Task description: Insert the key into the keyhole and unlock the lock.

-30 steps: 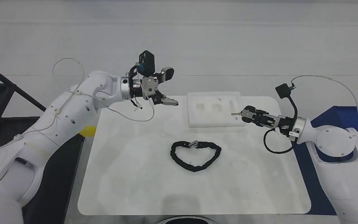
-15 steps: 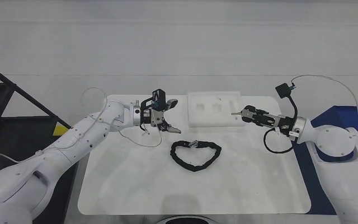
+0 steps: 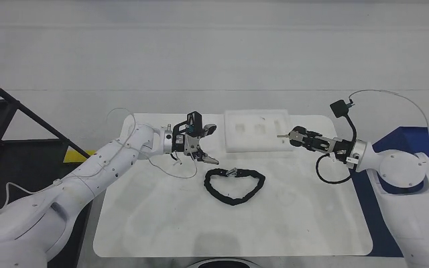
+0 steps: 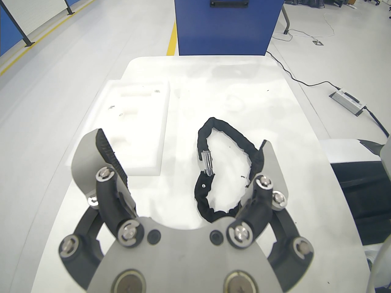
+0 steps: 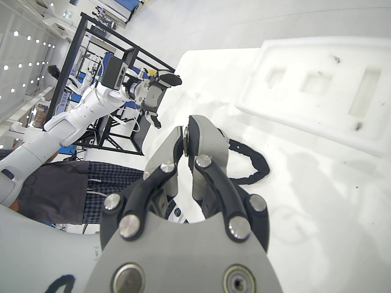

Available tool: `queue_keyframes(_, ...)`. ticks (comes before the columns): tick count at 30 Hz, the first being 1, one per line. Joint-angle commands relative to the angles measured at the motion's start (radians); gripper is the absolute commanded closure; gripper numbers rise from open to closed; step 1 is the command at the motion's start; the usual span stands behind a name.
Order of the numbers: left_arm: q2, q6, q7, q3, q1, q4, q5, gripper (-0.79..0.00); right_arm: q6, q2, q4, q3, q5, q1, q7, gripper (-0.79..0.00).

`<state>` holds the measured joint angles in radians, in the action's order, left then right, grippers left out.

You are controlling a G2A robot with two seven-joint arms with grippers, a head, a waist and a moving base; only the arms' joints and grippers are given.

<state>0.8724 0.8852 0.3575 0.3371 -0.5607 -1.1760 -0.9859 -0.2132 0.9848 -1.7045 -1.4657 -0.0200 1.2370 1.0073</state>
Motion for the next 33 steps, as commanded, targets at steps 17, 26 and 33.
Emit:
queue_keyframes(17, 0.007, -0.096, 0.063, 0.023, -0.107, 0.044, -0.137, -0.785, 0.000, 0.000, 0.000, 0.000, 0.000, 0.000, 0.000, 0.000)
queue_keyframes(26, 0.055, -0.159, 0.168, -0.001, -0.153, 0.082, -0.299, -0.785, 0.000, 0.000, 0.000, 0.000, 0.000, 0.000, 0.000, 0.000)
queue_keyframes(33, 0.121, -0.169, 0.174, -0.025, -0.135, 0.146, -0.366, -0.785, 0.000, 0.000, 0.000, 0.000, 0.000, 0.000, 0.000, 0.000)
